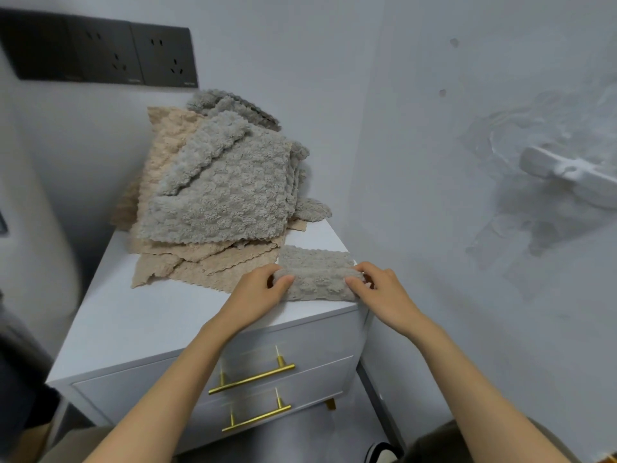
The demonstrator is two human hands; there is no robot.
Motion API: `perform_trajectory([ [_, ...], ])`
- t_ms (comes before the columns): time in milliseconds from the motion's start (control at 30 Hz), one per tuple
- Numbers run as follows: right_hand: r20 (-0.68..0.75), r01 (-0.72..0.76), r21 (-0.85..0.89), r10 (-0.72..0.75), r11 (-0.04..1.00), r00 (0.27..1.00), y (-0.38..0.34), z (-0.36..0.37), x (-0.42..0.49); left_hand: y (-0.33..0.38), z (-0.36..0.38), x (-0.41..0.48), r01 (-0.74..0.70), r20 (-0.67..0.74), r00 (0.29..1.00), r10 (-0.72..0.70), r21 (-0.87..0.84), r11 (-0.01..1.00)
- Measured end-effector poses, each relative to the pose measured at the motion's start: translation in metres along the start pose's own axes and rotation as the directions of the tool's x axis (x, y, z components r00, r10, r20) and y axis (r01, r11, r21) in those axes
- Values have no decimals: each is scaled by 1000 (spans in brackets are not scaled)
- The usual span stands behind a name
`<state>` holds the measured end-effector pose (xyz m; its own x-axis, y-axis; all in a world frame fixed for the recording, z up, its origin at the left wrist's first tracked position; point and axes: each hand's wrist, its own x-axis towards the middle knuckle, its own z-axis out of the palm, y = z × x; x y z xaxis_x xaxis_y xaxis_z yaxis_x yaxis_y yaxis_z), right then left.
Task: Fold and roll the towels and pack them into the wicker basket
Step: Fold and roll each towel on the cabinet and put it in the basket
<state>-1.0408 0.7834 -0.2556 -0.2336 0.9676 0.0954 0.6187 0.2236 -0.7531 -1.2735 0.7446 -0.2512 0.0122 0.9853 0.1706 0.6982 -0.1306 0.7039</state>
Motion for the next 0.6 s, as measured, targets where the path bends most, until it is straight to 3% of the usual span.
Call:
perform_trajectory([
  [200, -33, -133, 44, 134, 990, 990, -7, -2, 1, 4, 2, 0, 144, -71, 988, -139, 63, 988],
  [333, -168, -132, -28, 125, 991, 978, -7, 5, 1, 5, 4, 3, 209, -149, 971, -187, 146, 967],
  [400, -259, -46, -101, 18, 994, 966, -9, 8, 0, 5, 4, 2, 224, -189, 964, -188, 195, 955],
  [467, -329, 97, -260, -183, 961, 927, -13, 12, -3, 4, 5, 2, 170, -250, 961, -120, 188, 967],
  [600, -225, 389, -456, -526, 801, 820, -14, 20, -3, 5, 13, -1, -167, -317, 913, 257, 283, 944],
])
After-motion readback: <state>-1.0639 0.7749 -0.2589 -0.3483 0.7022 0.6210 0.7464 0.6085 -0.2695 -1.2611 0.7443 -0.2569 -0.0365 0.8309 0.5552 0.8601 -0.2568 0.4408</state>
